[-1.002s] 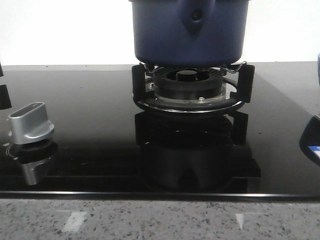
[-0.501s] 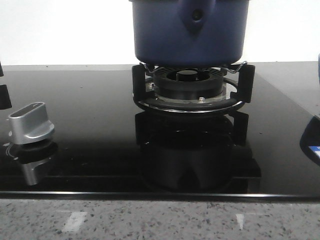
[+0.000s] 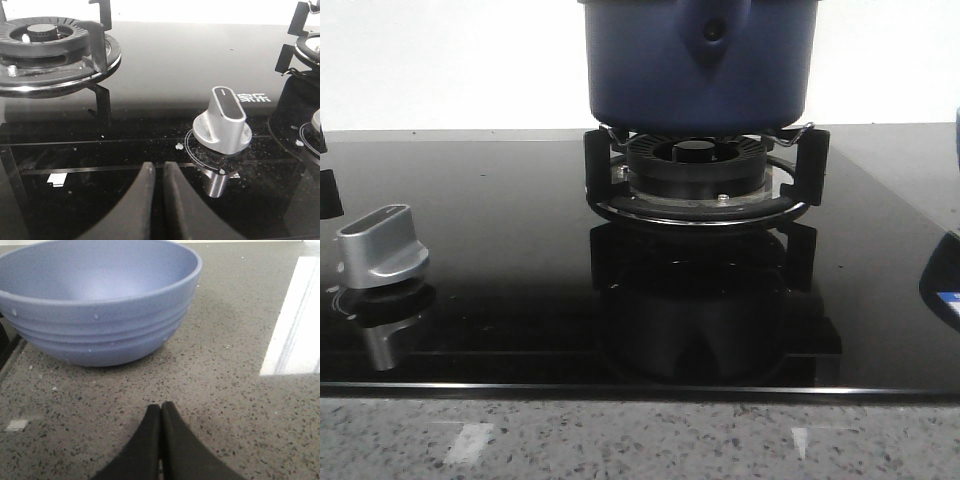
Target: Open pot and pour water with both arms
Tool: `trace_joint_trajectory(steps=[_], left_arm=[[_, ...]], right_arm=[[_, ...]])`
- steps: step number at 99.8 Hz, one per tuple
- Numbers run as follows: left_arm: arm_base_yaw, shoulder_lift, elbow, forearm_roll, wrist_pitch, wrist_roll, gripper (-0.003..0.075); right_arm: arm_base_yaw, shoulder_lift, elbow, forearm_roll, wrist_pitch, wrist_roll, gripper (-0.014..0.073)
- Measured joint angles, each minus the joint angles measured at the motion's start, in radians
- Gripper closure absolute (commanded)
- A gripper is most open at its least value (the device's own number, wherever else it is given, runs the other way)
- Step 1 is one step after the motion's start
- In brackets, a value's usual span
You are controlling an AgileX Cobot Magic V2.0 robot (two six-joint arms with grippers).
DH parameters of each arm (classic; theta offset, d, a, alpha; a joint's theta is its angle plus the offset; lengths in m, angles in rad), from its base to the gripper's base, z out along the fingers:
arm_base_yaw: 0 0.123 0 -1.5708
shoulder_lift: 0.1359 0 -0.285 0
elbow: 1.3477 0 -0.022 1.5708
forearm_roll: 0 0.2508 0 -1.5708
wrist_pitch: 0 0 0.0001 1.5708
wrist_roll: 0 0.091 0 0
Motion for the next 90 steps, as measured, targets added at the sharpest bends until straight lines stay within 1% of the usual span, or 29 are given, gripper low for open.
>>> trace_joint_trajectory(steps=[59,81,90], left_arm=[[0.000,0.000,0.000,0.002,0.000,0.000,0.0740],[0.000,0.000,0.000,0.128,-0.011,0.000,0.0740],[0.000,0.000,0.000,0.132,-0.037,0.002,0.0740]], right_arm=[[0.000,0.000,0.000,0.000,0.000,0.000,0.0663],[0.000,0.000,0.000,0.000,0.000,0.000,0.0663],[0.000,0.000,0.000,0.000,0.000,0.000,0.0663]])
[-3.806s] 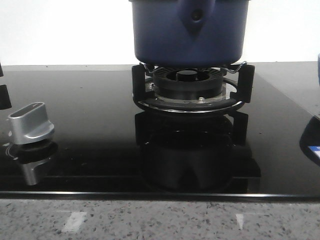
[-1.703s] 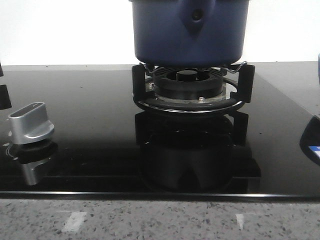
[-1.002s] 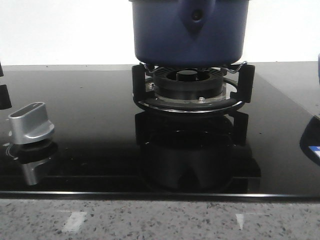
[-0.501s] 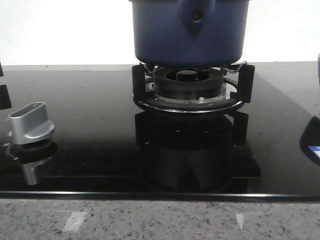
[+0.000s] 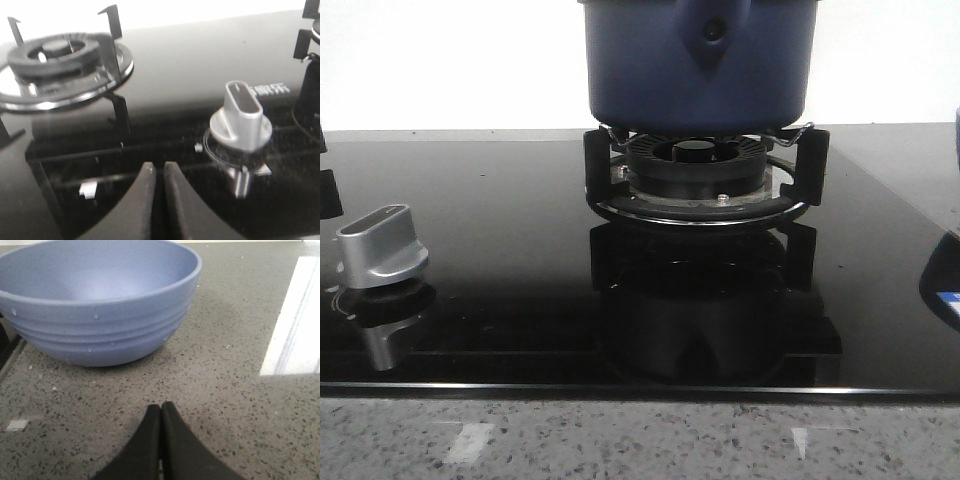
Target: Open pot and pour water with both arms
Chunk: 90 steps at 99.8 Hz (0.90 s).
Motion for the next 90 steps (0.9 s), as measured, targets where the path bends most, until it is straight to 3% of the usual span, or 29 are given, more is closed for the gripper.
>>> trace_joint_trajectory(steps=[9,20,35,50,67,81,90], left_arm=[[0.000,0.000,0.000,-0.066,-0.068,0.000,0.0740],[0.000,0.000,0.000,-0.247,-0.158,0.000,0.0740],[0.000,0.000,0.000,-0.509,-0.210,0.000,0.0740],[0.000,0.000,0.000,-0.649,-0.220,0.000,0.0740],[0.000,0.000,0.000,-0.755,-0.239,0.000,0.0740],[0.000,0.000,0.000,-0.820,-0.243,0.000,0.0740],[0.000,0.000,0.000,-0.831,-0.258,0.000,0.0740]], right_arm=[[0.000,0.000,0.000,-0.015,-0.008,0.000,0.0663],[0.000,0.000,0.000,-0.033,-0.062,0.000,0.0663],[0.000,0.000,0.000,-0.037,-0.245,0.000,0.0663],[0.000,0.000,0.000,-0.022,-0.402,0.000,0.0663],[0.000,0.000,0.000,0.211,-0.537,0.004,0.0662],[0.000,0.000,0.000,0.486,-0.538,0.010,0.0660],[0.000,0.000,0.000,0.566,-0.518,0.012,0.0660]])
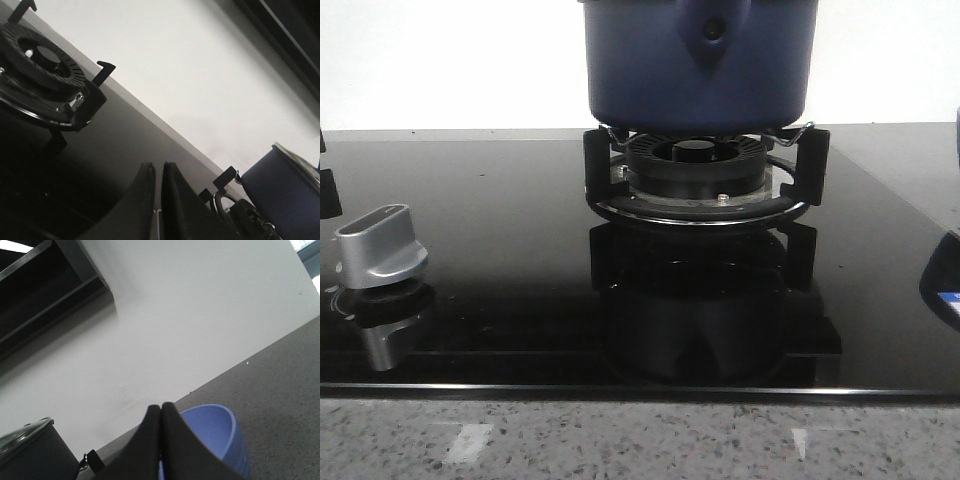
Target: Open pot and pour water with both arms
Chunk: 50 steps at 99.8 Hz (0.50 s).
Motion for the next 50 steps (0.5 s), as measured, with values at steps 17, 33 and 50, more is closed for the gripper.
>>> trace_joint_trajectory(steps=[17,33,50], left_arm=[[0.000,0.000,-0.025,0.100,0.013,0.000,0.0740],[-0.002,0.032,-0.184,0.356,0.140,0.008,0.0739],[-0.065,0.171,-0.328,0.426,0.190,0.166,0.0676]], right_arm=[[0.000,0.000,-0.049,0.030,0.107,0.000,0.0660],[0.000,0.050,-0.256,-0.053,0.402,0.000,0.0660],[0.000,0.169,-0.426,-0.196,0.557,-0.056,0.0660]])
